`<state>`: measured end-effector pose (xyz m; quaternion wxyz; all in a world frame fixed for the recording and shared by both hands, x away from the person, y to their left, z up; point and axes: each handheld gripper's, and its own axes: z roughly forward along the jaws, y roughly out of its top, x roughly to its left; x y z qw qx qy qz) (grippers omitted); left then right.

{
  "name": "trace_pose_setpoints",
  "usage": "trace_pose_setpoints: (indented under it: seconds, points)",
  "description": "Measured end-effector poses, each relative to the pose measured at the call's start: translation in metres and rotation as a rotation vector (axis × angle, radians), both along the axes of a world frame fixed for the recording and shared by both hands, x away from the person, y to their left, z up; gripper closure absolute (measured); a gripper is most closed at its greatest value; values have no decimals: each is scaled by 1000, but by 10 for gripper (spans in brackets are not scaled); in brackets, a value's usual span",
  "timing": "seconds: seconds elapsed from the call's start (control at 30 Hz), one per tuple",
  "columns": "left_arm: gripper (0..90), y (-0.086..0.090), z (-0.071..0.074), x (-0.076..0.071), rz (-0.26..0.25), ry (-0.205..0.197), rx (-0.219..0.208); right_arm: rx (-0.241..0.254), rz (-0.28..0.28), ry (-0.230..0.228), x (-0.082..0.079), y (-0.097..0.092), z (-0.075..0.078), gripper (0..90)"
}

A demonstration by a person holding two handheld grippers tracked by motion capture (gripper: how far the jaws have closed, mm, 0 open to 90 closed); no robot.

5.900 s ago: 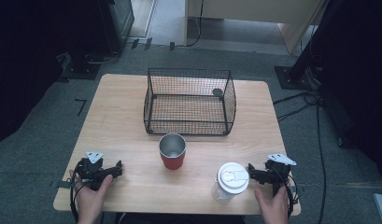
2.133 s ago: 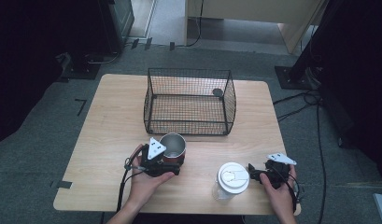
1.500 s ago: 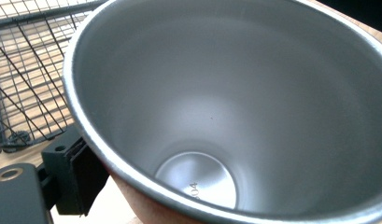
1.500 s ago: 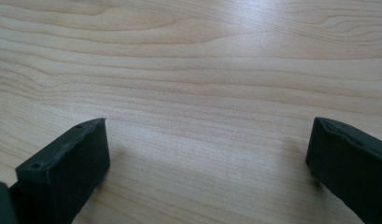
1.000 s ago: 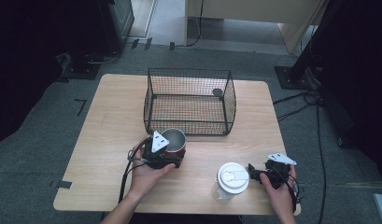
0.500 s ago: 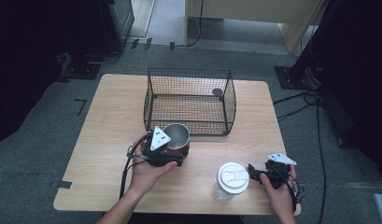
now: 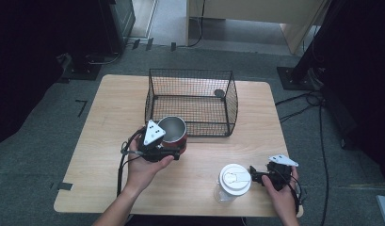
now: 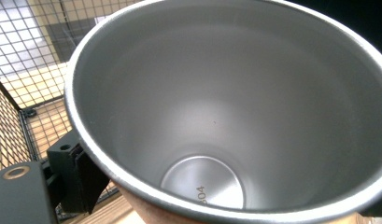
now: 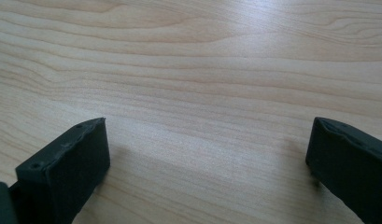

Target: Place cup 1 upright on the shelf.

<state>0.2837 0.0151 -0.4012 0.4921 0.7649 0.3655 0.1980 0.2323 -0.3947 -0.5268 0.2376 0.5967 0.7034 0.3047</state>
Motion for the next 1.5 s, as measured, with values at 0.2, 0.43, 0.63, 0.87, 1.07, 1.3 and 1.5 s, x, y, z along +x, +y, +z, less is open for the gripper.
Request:
trace_pose_setpoints:
  seconds: [0.2, 0.43, 0.63, 0.87, 1.07, 1.3, 1.5]
  points:
    - [80, 0, 8, 3, 16, -36, -22, 0, 9, 1, 0, 0, 0, 0]
    - [80, -1, 23, 4, 21, -84, -35, -1, 8, 0, 0, 0, 0, 0]
    - [81, -2, 35, 8, 24, -116, -43, -1, 9, 1, 0, 0, 0, 0]
    - [81, -8, 43, 17, 26, -132, -41, 0, 8, 1, 0, 0, 0, 0]
    - [81, -15, 43, 27, 30, -140, -45, -3, 19, 0, -1, 1, 0, 0]
    - [81, -22, 40, 48, 62, -139, -45, -2, 18, -1, -1, 1, 0, 0]
    - [81, -21, 35, 71, 117, -133, -52, -3, 19, -1, -1, 1, 0, 0]
